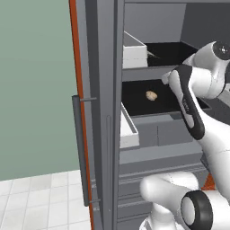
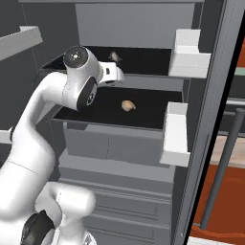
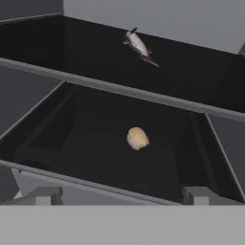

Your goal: Move the chicken breast and fish from the second highest shelf to the top shelf to make space. Then, place the pitcher from the counter on the cleared second highest shelf.

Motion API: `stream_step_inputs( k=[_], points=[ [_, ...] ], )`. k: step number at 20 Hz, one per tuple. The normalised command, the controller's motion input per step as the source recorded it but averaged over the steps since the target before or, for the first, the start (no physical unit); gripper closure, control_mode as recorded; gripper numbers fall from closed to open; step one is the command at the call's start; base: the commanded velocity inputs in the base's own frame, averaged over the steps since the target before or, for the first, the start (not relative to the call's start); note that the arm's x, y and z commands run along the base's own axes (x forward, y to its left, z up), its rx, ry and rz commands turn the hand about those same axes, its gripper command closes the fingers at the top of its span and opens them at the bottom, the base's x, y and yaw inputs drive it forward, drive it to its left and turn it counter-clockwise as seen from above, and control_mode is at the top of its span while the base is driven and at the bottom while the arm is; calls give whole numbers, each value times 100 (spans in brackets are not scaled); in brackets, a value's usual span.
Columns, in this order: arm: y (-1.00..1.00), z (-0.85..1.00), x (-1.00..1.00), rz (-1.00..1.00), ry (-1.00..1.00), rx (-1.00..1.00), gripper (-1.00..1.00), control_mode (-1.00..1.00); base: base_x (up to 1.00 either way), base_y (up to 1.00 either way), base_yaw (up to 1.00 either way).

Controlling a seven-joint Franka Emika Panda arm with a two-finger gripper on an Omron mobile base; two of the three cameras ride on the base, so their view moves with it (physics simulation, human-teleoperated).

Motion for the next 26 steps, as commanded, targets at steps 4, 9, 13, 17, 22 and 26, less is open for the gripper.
stream_step_inputs(
  k=[4,9,13,17,22,26],
  points=[
    [0,-53,-92,0,0,-4,-100,-100,0,0,0],
    [0,-45,-42,-4,6,-1,-100,-100,0,0,0],
    [-2,-23,-3,-6,15,0,-100,-100,0,0,0],
    [-9,-8,16,-3,9,1,-100,-100,0,0,0],
    [-25,-1,26,0,3,6,-100,-100,0,0,0],
    [-24,-12,34,0,0,9,-100,-100,0,0,0]
  ],
)
